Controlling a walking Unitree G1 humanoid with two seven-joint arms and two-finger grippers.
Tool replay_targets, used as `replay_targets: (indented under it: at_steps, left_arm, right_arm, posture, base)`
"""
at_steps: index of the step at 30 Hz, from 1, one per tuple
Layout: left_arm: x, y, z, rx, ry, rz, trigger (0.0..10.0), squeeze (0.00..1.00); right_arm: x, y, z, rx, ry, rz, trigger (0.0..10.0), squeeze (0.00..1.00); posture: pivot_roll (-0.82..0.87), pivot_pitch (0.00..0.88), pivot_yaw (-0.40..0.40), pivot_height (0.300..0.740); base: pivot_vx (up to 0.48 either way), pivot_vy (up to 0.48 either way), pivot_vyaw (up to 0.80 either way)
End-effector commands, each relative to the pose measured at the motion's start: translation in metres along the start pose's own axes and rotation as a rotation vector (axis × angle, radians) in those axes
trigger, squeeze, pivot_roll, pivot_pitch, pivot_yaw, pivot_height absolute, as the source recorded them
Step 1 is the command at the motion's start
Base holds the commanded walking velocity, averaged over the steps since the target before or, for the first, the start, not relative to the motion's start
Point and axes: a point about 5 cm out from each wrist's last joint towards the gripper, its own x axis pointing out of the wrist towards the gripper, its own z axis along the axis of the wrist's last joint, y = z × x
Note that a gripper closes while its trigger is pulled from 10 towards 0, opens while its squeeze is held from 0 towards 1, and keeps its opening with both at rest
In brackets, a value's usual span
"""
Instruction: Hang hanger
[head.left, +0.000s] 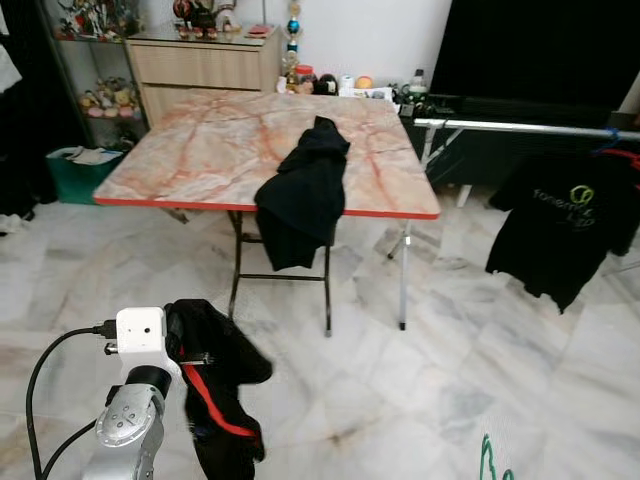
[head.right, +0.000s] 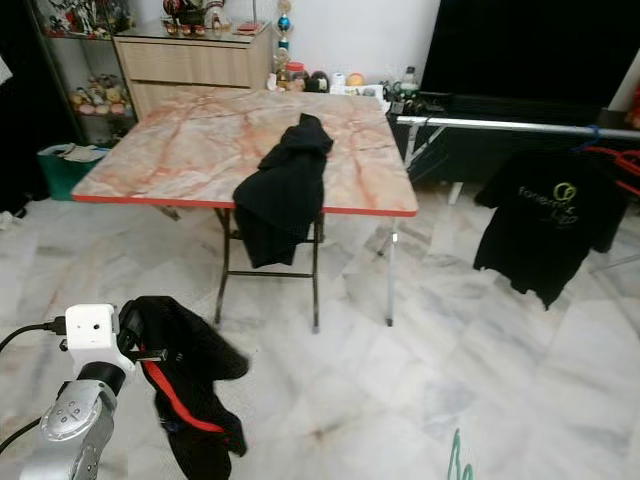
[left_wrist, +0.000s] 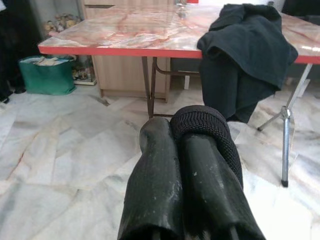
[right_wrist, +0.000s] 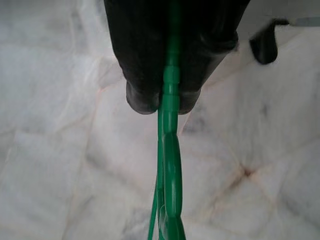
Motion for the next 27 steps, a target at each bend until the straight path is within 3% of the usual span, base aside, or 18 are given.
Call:
replay_targets:
  at_steps: [1, 10, 27]
  left_arm:
    - [0.0022, -0.0034, 0.0101, 0.015, -0.054, -0.03, 10.0, 0.0]
    - [0.0022, -0.0033, 0.01, -0.009, -0.053, -0.046, 10.0, 0.0]
    - [0.006, -0.0067, 0.0179, -0.022, -0.076, -0.052, 10.0, 0.0]
  right_arm:
    - [-0.0001, -0.0013, -0.0011, 0.003, 0.009, -0.004, 10.0, 0.0]
    - [0.0001, -0.0003, -0.001, 0.003, 0.014, 0.005, 10.0, 0.0]
    - [0.0021, 0.0013, 0.0071, 0.022, -0.002, 0.011, 10.0, 0.0]
  posture:
    - [0.24, 0.0, -0.044, 0.74]
    - [0.24, 0.0, -0.042, 0.74]
    - [0.23, 0.0, -0.052, 0.74]
  base:
    - [0.0, 0.0, 0.0]
    - [0.0, 0.0, 0.0]
    - [0.38, 0.0, 0.0]
